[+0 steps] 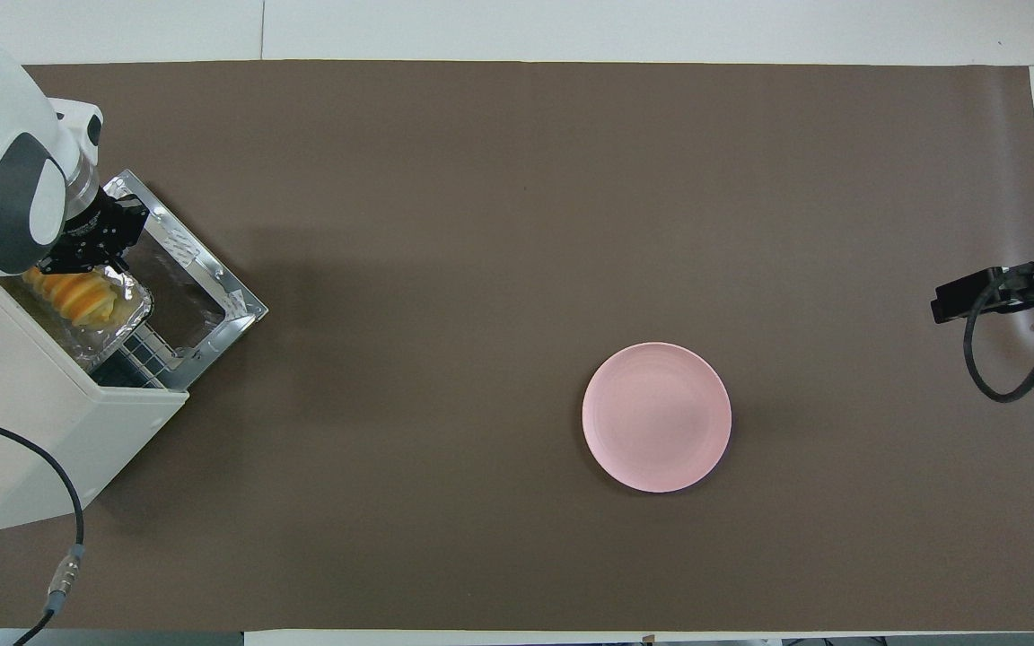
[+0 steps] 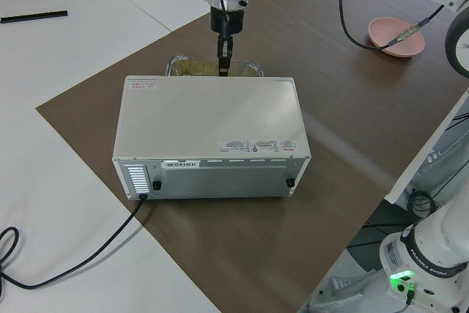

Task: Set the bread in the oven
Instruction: 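Lower the foil tray into the toaster oven with the left gripper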

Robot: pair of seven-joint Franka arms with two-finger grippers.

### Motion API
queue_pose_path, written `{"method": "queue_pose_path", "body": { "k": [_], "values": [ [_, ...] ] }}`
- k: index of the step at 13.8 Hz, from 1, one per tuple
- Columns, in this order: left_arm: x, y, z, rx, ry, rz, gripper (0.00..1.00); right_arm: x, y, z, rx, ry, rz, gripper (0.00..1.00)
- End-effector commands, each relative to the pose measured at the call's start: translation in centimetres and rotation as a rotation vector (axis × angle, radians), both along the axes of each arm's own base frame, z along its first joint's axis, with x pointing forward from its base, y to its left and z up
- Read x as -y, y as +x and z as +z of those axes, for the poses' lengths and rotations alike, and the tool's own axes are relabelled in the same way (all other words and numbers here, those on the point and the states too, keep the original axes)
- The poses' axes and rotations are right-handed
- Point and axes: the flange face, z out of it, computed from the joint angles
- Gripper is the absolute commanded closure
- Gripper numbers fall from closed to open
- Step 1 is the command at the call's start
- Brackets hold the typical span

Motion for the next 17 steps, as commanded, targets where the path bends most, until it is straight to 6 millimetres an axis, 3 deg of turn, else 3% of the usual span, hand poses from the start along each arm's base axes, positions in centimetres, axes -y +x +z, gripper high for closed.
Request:
{"method": "queue_pose_path", "body": {
  "k": [1,6,10,12,14,16,17],
  "values": [
    [-0.3,-1.9,0.0,-0.031,0.012,-0.013,1.00,0.1,-0.7,0.0,0.007,-0.016,0.012,0.00],
    [-0.5,-3.2,-0.9,-0.051,0.004,-0.009,1.00,0.1,-0.8,0.0,0.005,-0.016,0.012,0.00],
    [-0.5,-3.1,-0.8,-0.045,0.001,-0.018,1.00,0.1,-0.8,0.0,0.005,-0.016,0.012,0.00],
    [-0.8,-3.0,-0.9,-0.037,0.001,-0.015,0.92,0.1,-0.8,0.0,0.005,-0.016,0.012,0.00],
    [-0.2,-3.0,-0.9,-0.039,0.001,-0.024,0.71,0.1,-0.7,0.0,0.007,-0.016,0.012,0.00],
    [0.1,-2.8,-0.7,-0.031,0.001,-0.036,0.00,0.1,-0.7,0.0,0.007,-0.016,0.012,0.00],
    [0.4,-2.5,-0.5,-0.020,0.001,-0.053,0.00,0.1,-0.7,0.0,0.007,-0.016,0.012,0.00]
  ]
}}
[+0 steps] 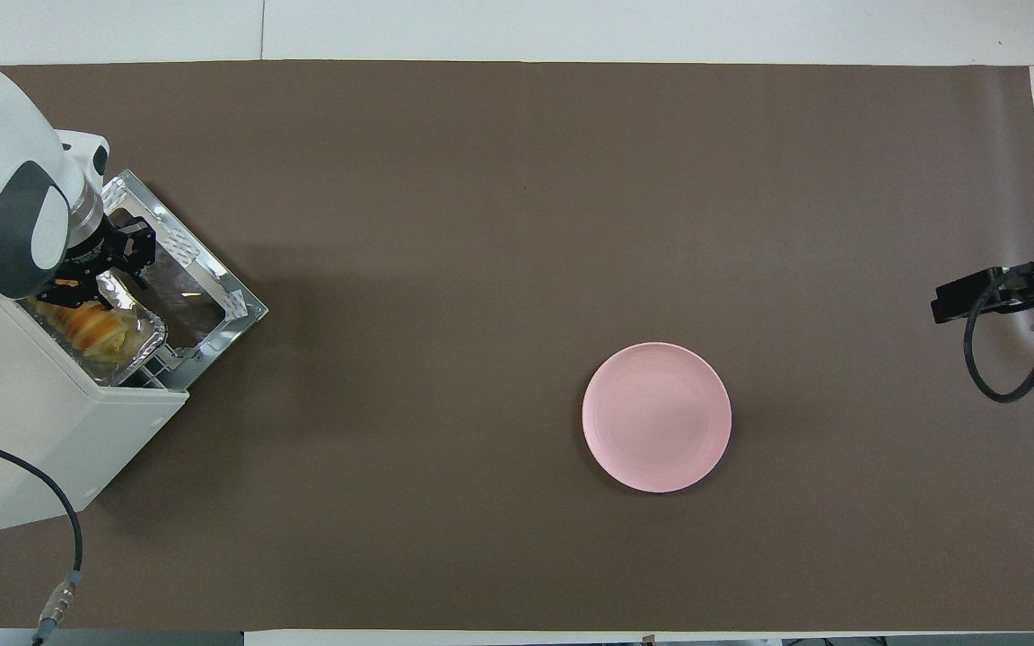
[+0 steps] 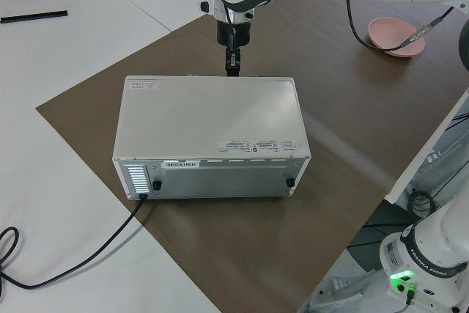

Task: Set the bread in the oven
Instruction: 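Lower the foil tray into the toaster oven with the left gripper, then open the left gripper and withdraw it from the oven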

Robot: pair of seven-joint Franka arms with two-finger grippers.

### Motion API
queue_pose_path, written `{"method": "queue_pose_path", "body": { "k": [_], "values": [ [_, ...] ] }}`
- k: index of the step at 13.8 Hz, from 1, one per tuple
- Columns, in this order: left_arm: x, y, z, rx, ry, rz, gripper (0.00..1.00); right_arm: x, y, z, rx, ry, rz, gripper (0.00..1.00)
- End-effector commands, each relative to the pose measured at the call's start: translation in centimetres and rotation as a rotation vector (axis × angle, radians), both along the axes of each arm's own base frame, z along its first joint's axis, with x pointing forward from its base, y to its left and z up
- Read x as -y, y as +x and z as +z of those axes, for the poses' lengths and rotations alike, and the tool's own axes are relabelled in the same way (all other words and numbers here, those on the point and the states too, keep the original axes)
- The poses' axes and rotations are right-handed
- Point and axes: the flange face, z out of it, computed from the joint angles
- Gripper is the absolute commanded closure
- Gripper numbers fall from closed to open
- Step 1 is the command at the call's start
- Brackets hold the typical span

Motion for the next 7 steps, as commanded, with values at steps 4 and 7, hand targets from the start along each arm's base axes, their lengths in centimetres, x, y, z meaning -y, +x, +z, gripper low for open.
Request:
{"method": "queue_pose_path", "body": {
  "k": [4,7],
  "values": [
    [3.4,0.6,2.3,0.067,0.041,-0.187,0.00,0.1,-0.7,0.0,0.007,-0.016,0.012,0.00],
    [3.8,1.2,4.0,0.084,0.034,-0.243,0.00,0.1,-0.7,0.0,0.007,-0.016,0.012,0.00]
  ]
}}
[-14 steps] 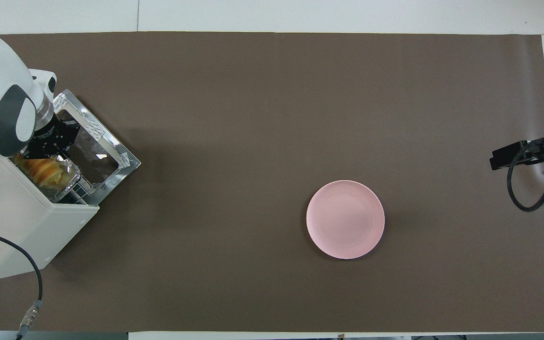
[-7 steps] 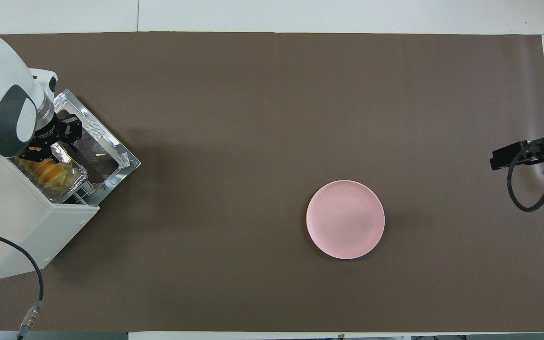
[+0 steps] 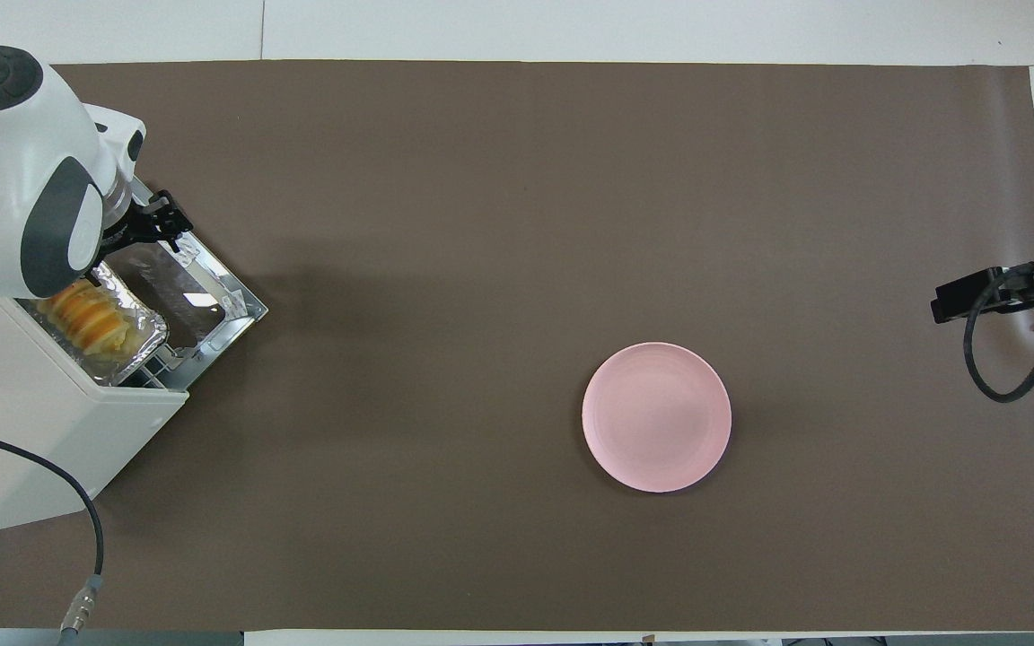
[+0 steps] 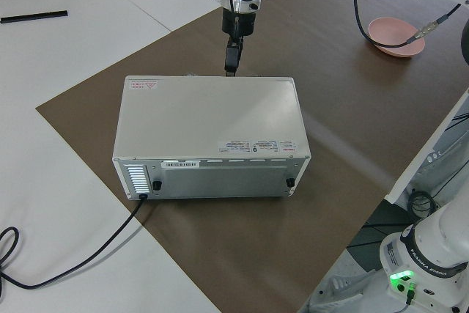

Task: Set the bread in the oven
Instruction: 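Open the left gripper and withdraw it from the oven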

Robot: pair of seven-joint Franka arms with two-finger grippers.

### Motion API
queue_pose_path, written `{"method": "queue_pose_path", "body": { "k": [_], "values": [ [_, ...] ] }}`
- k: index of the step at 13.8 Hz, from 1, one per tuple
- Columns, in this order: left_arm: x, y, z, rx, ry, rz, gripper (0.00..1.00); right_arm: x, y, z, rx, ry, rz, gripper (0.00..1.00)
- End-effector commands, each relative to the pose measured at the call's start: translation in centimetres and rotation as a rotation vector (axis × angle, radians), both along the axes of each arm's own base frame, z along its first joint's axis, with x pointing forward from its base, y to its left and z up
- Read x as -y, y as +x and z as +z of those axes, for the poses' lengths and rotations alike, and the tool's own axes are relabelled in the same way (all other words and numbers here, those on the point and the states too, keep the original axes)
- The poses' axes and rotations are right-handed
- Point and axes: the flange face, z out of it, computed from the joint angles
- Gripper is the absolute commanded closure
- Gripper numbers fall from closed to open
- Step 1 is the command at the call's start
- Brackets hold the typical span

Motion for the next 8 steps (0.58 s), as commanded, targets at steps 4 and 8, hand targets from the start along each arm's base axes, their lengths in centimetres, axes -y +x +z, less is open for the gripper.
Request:
{"method": "queue_pose_path", "body": {
  "k": [4,8],
  "values": [
    [2.2,1.2,4.3,0.103,-0.003,-0.112,0.00,0.1,-0.7,0.0,0.007,-0.016,0.012,0.00],
    [5.4,-0.3,9.1,0.155,-0.049,-0.202,0.00,0.1,-0.7,0.0,0.007,-0.016,0.012,0.00]
  ]
}}
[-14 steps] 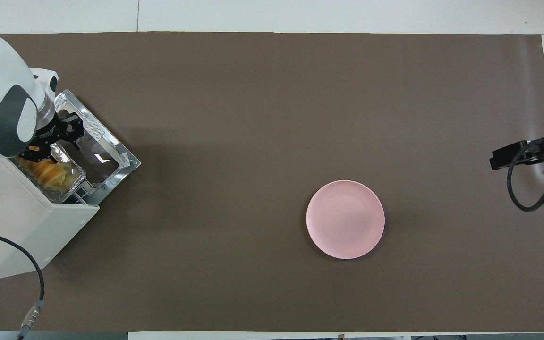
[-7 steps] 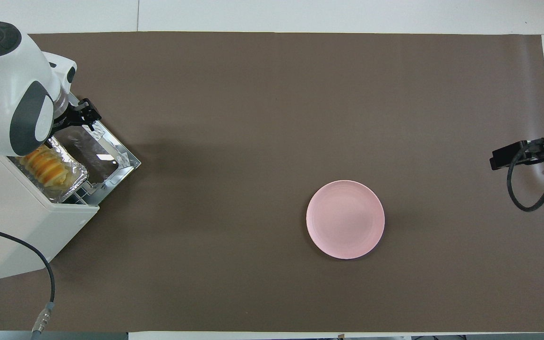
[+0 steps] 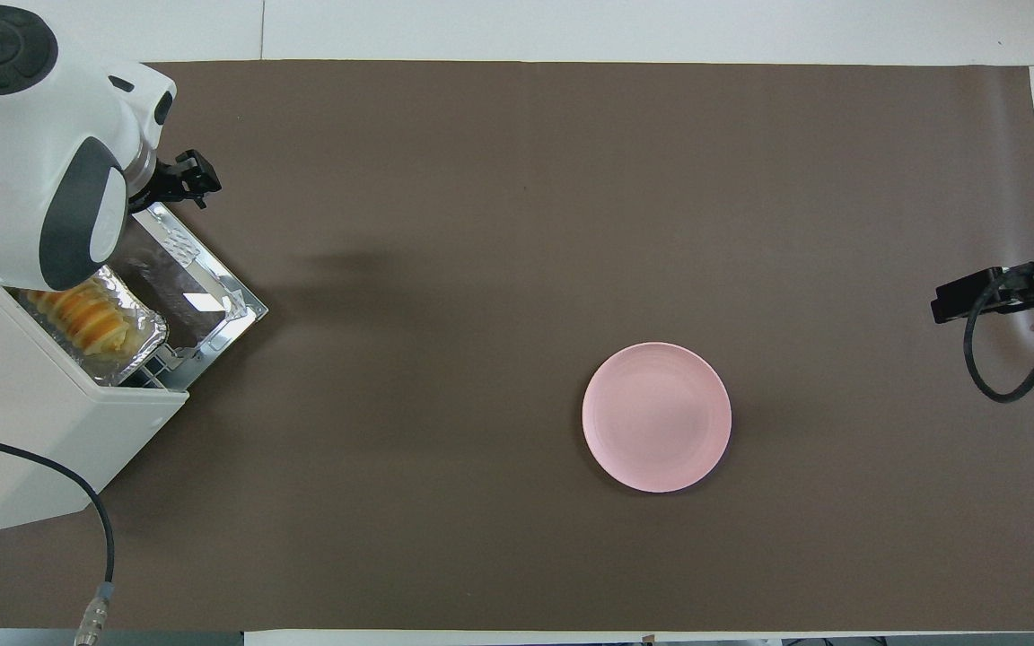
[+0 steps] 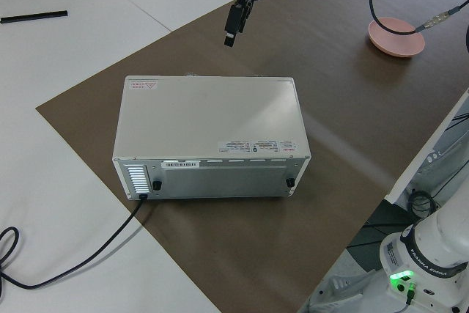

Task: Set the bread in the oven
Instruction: 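Open the left gripper and withdraw it from the oven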

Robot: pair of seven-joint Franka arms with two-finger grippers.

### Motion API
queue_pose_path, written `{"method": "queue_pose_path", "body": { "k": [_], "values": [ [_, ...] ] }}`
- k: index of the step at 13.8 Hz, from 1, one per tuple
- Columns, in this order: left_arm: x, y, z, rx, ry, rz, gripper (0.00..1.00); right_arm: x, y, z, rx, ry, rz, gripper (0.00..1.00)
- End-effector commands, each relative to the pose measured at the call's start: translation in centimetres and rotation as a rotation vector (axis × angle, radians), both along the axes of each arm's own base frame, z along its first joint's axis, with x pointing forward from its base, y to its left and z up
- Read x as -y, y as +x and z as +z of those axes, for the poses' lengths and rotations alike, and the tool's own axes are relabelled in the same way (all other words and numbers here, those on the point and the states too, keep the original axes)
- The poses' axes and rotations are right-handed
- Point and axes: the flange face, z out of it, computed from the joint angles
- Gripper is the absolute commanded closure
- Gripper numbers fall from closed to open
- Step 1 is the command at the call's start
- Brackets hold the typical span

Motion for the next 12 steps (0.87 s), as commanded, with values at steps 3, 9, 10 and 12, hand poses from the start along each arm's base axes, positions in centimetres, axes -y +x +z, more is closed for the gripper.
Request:
{"method": "queue_pose_path", "body": {
  "k": [3,9,10,12],
  "values": [
    [-3.7,-4.4,8.2,-0.138,-0.136,-0.277,0.00,0.1,-0.7,0.0,0.007,-0.016,0.012,0.00],
    [-6.5,-12.7,15.5,-0.221,-0.213,-0.429,0.00,0.1,-0.7,0.0,0.007,-0.016,0.012,0.00],
    [-6.1,-13.5,16.0,-0.228,-0.212,-0.472,0.00,0.1,-0.7,0.0,0.007,-0.016,0.012,0.00],
    [-5.3,-13.7,16.2,-0.247,-0.205,-0.488,0.00,0.1,-0.7,0.0,0.007,-0.016,0.012,0.00]
  ]
}}
